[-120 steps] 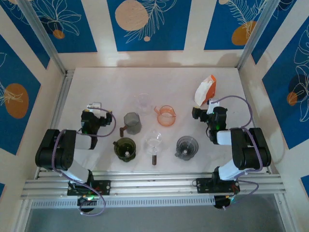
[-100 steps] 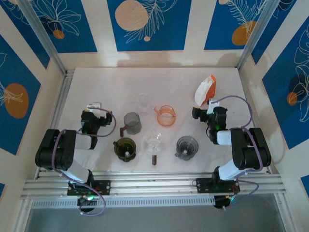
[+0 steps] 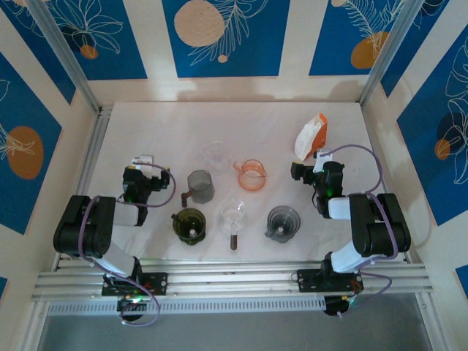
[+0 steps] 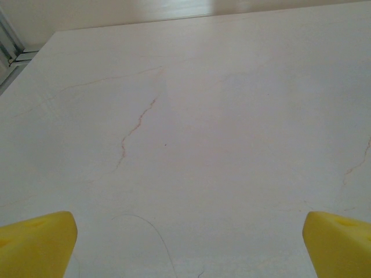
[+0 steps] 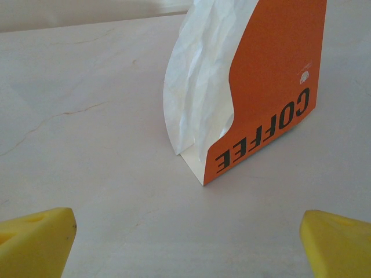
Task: Place the coffee filter in the dripper
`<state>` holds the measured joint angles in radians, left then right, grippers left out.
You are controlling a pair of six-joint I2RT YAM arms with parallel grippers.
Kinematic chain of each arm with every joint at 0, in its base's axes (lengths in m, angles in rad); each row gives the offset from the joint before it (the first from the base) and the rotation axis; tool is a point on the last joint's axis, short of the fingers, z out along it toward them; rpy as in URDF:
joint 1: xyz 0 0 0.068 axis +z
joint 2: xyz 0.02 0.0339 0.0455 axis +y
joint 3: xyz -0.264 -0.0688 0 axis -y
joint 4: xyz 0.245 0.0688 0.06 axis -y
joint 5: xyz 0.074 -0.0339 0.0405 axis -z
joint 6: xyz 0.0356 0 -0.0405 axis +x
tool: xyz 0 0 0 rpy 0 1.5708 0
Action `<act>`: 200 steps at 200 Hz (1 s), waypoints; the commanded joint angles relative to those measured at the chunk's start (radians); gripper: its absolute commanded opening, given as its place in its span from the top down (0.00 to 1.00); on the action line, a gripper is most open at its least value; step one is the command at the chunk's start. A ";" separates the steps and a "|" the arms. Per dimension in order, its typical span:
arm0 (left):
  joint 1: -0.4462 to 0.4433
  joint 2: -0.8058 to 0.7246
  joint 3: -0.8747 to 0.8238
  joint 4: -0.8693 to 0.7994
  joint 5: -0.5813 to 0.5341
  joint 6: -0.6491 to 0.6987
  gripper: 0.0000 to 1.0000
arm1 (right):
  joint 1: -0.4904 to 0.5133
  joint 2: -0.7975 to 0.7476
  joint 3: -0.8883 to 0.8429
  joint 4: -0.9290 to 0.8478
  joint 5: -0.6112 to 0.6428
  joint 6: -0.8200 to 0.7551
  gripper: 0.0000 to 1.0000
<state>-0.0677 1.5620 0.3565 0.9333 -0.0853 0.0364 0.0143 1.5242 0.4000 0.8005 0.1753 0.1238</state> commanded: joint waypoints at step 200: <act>-0.004 -0.049 0.004 -0.010 0.027 0.008 0.00 | -0.011 -0.057 0.035 -0.072 0.020 0.019 0.01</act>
<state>-0.0677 1.5608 0.3565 0.9329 -0.0845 0.0360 0.0059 1.5227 0.4000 0.7975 0.1703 0.1246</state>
